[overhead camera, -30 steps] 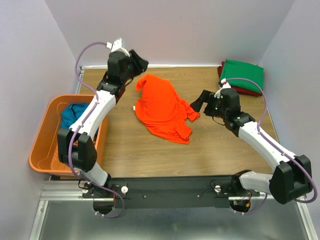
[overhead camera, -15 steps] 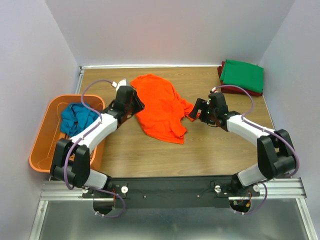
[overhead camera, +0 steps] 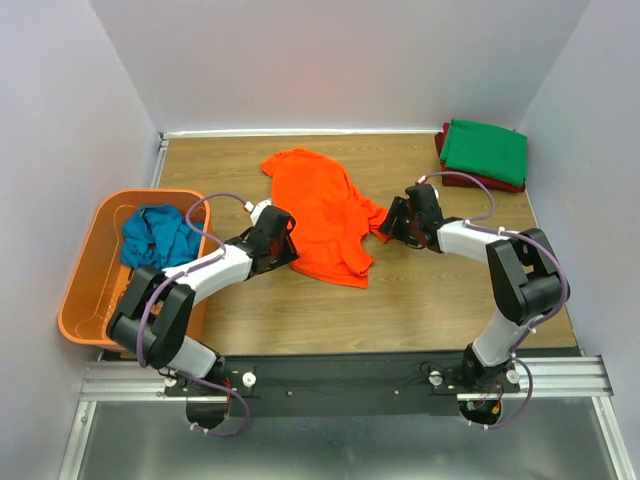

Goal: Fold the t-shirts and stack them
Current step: Flatten the tshirt out

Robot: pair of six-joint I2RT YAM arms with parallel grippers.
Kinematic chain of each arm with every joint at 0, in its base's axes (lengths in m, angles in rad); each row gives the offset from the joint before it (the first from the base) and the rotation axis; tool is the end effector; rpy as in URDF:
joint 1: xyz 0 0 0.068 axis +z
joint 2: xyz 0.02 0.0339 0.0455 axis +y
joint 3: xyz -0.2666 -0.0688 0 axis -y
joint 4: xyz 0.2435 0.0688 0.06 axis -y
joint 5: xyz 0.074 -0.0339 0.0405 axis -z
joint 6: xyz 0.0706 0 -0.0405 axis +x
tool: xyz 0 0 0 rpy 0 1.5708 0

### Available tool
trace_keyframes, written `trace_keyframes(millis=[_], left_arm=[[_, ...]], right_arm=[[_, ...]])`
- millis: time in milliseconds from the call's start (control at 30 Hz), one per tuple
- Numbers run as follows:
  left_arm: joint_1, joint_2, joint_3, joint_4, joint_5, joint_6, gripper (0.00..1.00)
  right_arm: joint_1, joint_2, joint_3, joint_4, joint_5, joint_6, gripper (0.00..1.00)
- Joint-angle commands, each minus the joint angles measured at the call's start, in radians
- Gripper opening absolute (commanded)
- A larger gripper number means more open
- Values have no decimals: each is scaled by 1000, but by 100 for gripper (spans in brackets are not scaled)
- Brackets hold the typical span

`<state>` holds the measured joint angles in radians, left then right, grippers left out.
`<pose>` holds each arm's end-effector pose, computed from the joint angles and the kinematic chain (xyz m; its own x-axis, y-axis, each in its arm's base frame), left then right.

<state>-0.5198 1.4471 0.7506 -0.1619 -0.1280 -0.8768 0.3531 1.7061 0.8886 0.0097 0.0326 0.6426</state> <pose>0.2705 -0.1444 0.1589 -0.7432 -0.4531 -0.4923 -0.2361 0.8661 -0.4407 0.3444 0.1245 0.1366 -0.7374 0.3666 -0.5674 0.1467 0.9068 0.3953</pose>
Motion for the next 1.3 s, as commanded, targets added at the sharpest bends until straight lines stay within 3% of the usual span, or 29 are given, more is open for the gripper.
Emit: trace_keyframes(millis=[0,200,267,300,333,367,567,800,1000,1067,1133,1167,1267], left_arm=[[-31,51,36,4,-74,-21,43],[-43,131,52,4,-108,-31,43],[-45,165,72,4,-123,-18,37],[-45,171,79,2,-130,-10,28],[-45,182,99,-10,-142,-2,4],[-45,183,113,-22,-154,5,0],[-5,138,206,-128,-229,44,0],[191,-17,199,-163,-188,119,0],[285,-54,210,-134,-142,183,0],[285,-25,228,-137,-116,193,0],[285,-4,231,-128,-63,200,0],[285,10,227,-125,-52,199,0],[285,10,195,-105,-38,191,0]], right_arm=[[-5,50,44,67,20,29,67],[-5,84,75,75,19,32,33],[-8,73,84,72,41,25,21],[-16,67,88,69,43,22,18],[-23,47,93,64,43,20,15],[-32,37,102,49,49,16,13],[-163,-72,138,-42,46,8,8],[-311,-226,197,-155,92,-29,8],[-374,-188,253,-175,95,-23,13],[-378,-131,292,-177,63,-24,24],[-379,-102,311,-188,26,-24,26],[-379,-100,306,-191,9,-18,37],[-379,-121,265,-189,-23,0,56]])
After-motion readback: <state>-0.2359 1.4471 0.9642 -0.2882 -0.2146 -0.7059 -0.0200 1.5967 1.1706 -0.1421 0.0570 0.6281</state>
